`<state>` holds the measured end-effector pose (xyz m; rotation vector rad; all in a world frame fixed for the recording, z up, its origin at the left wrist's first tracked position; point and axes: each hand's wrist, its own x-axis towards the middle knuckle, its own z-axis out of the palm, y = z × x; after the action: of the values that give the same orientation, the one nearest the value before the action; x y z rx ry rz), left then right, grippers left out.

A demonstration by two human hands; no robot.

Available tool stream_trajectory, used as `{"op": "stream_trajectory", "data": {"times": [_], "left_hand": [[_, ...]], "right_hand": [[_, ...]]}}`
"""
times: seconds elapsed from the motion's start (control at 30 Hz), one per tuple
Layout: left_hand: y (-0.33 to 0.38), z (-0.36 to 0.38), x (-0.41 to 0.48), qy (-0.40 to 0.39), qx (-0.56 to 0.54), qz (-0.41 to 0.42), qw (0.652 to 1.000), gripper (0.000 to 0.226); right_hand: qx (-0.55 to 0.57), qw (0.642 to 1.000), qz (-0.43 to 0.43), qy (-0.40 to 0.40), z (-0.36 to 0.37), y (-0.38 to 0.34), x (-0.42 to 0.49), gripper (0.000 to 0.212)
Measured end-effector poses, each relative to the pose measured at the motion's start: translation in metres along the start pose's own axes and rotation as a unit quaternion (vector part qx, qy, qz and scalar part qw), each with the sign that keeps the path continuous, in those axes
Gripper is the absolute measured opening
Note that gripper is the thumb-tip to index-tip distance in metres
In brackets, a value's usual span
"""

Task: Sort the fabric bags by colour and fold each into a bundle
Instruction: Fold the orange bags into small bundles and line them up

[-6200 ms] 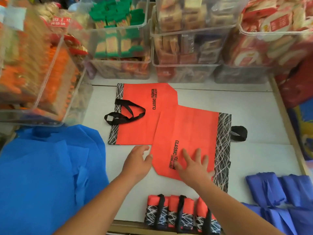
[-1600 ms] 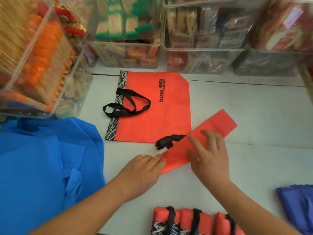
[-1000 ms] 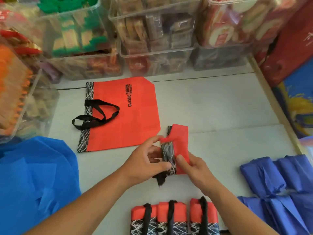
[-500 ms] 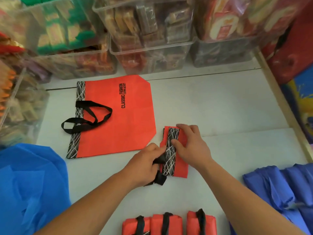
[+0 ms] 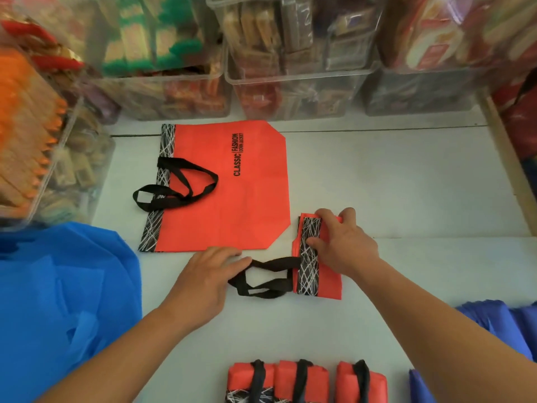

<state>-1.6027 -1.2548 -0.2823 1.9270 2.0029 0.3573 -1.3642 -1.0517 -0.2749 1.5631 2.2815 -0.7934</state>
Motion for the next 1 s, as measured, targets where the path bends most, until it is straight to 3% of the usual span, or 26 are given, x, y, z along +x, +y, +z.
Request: {"op": "stream_trajectory", "data": {"times": [0.1, 0.2, 0.33, 0.43, 0.5, 0.6, 0.8, 1.0], "left_hand": [[0.024, -0.006, -0.001, 0.08, 0.012, 0.034, 0.996, 0.05], [0.071, 0.004, 0.013, 0.036, 0.007, 0.14, 0.989, 0.043], [0.069, 0.044, 0.018, -0.045, 0.082, 0.088, 0.992, 0.061], [0.062, 0.052, 0.019, -0.038, 0.078, 0.068, 0.994, 0.063], [0.069, 0.051, 0.025, -0.024, 0.045, 0.083, 0.995, 0.067], [0.068, 0.055, 0.034, -0.071, 0.074, 0.142, 0.985, 0.078], [0.049, 0.053, 0.054, -0.072, -0.017, 0.151, 0.986, 0.07], [0.057, 0.014, 0.08, -0.139, -0.091, 0.086, 0.982, 0.05]], "right_hand": [[-0.002, 1.0, 0.001, -0.006, 0.002, 0.002, 0.001, 0.055], [0.003, 1.0, -0.003, 0.002, 0.004, 0.003, 0.001, 0.056], [0.0, 1.0, -0.012, -0.002, 0.002, 0.005, 0.001, 0.06], [0.006, 1.0, -0.011, -0.009, 0.001, 0.009, 0.003, 0.062], [0.016, 1.0, -0.011, -0.002, 0.0, 0.009, 0.004, 0.063], [0.025, 1.0, -0.003, 0.002, 0.002, 0.007, 0.006, 0.06], [0.037, 0.999, 0.016, 0.0, 0.0, 0.004, 0.011, 0.04], [0.083, 0.994, -0.021, -0.073, -0.01, 0.015, 0.01, 0.032]]}}
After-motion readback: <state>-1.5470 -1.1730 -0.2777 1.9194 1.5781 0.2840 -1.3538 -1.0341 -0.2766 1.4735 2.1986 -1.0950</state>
